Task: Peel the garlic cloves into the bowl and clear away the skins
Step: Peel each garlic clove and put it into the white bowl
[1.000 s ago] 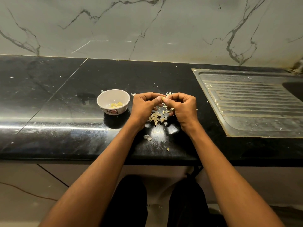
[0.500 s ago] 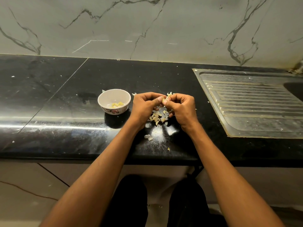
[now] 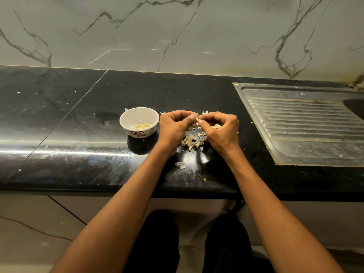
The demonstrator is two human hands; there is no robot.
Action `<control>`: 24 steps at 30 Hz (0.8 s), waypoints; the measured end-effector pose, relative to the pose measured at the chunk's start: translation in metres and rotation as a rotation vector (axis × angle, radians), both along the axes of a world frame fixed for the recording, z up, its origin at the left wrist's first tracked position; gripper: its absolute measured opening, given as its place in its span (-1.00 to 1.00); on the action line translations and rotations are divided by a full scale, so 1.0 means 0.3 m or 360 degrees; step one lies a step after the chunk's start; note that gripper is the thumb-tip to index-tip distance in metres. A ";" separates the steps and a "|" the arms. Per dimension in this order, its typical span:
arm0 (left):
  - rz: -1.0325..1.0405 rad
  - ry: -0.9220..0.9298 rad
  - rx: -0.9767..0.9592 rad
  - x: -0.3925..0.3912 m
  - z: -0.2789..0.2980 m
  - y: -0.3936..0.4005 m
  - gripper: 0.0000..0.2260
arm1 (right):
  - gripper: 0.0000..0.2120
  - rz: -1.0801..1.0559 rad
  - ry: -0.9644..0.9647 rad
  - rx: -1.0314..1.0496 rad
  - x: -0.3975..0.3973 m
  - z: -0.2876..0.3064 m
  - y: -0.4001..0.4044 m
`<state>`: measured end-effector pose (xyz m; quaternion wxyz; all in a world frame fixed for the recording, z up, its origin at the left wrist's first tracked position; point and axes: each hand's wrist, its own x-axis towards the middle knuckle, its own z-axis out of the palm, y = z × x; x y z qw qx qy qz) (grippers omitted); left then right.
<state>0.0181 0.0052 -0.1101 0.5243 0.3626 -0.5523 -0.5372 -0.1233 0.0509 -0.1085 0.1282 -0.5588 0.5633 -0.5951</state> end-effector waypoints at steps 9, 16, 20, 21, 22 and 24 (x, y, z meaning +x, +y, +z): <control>0.0035 -0.0106 -0.0054 -0.012 -0.006 -0.001 -0.95 | -0.91 -0.0113 0.0242 -0.0083 0.007 -0.004 0.008; 0.0071 -0.0169 -0.0136 -0.023 -0.009 0.005 -0.93 | -0.88 -0.0161 0.0354 -0.0125 0.005 -0.010 0.001; 0.0033 -0.0144 -0.0129 -0.021 -0.004 0.004 -0.94 | -0.91 -0.0131 0.0205 -0.0095 0.004 -0.007 0.000; 0.0022 -0.0142 -0.0128 -0.021 -0.002 0.006 -0.95 | -0.92 -0.0117 0.0142 -0.0076 0.003 -0.005 0.001; 0.0017 -0.0141 -0.0126 -0.019 0.000 0.007 -0.94 | -0.93 -0.0103 0.0080 -0.0052 0.002 -0.006 -0.001; 0.0017 -0.0134 -0.0121 -0.017 0.000 0.007 -0.93 | -0.95 -0.0079 -0.0011 -0.0010 0.001 -0.008 -0.005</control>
